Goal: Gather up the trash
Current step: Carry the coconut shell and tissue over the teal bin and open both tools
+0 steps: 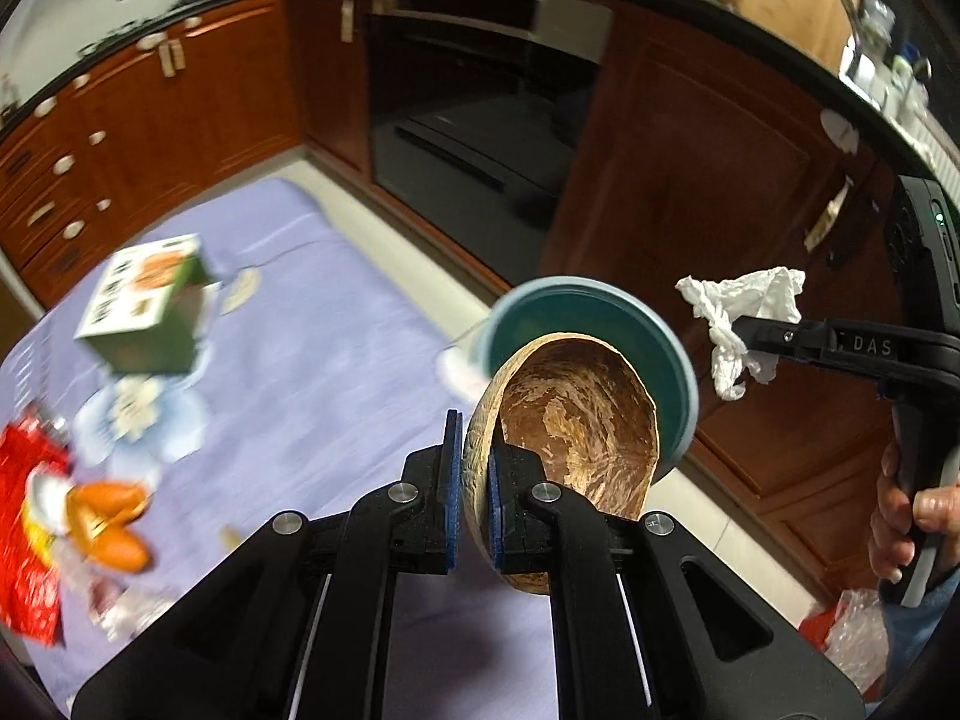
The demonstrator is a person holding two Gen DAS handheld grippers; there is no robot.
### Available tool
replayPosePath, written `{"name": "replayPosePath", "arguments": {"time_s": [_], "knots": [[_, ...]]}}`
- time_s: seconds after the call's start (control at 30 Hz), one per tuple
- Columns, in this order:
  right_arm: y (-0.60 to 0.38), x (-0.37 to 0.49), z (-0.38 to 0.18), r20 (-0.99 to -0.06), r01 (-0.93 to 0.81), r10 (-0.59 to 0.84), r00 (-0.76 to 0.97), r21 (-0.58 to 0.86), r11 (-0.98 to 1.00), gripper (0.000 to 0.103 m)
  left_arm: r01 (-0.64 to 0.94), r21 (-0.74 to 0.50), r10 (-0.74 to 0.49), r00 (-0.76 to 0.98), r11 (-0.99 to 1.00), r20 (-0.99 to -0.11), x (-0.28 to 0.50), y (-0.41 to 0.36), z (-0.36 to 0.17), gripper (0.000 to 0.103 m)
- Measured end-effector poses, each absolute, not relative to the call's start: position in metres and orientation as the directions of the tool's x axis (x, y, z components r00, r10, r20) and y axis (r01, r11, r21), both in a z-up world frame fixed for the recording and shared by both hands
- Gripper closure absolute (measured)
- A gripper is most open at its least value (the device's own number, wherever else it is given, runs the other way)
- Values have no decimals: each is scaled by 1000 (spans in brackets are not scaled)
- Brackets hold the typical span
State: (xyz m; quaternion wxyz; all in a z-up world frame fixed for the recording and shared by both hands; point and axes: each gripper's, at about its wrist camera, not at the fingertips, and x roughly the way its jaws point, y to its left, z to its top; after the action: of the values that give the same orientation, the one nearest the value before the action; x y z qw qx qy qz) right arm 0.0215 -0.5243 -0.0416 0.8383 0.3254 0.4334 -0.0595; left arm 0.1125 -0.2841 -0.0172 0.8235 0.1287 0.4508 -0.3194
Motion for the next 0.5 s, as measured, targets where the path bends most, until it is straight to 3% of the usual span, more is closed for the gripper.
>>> {"name": "replayPosePath", "arguments": {"time_s": [0.37,0.5], "knots": [[-571,16,-71,-799,448,177,575,488,749,94,725,-67,-376,274,686,-885,120,-381,-70,95],[-577,16,-80,-808,462,185,559,489,740,94,736,-57,-345,247,675,-905,121,-398,-90,89]]}}
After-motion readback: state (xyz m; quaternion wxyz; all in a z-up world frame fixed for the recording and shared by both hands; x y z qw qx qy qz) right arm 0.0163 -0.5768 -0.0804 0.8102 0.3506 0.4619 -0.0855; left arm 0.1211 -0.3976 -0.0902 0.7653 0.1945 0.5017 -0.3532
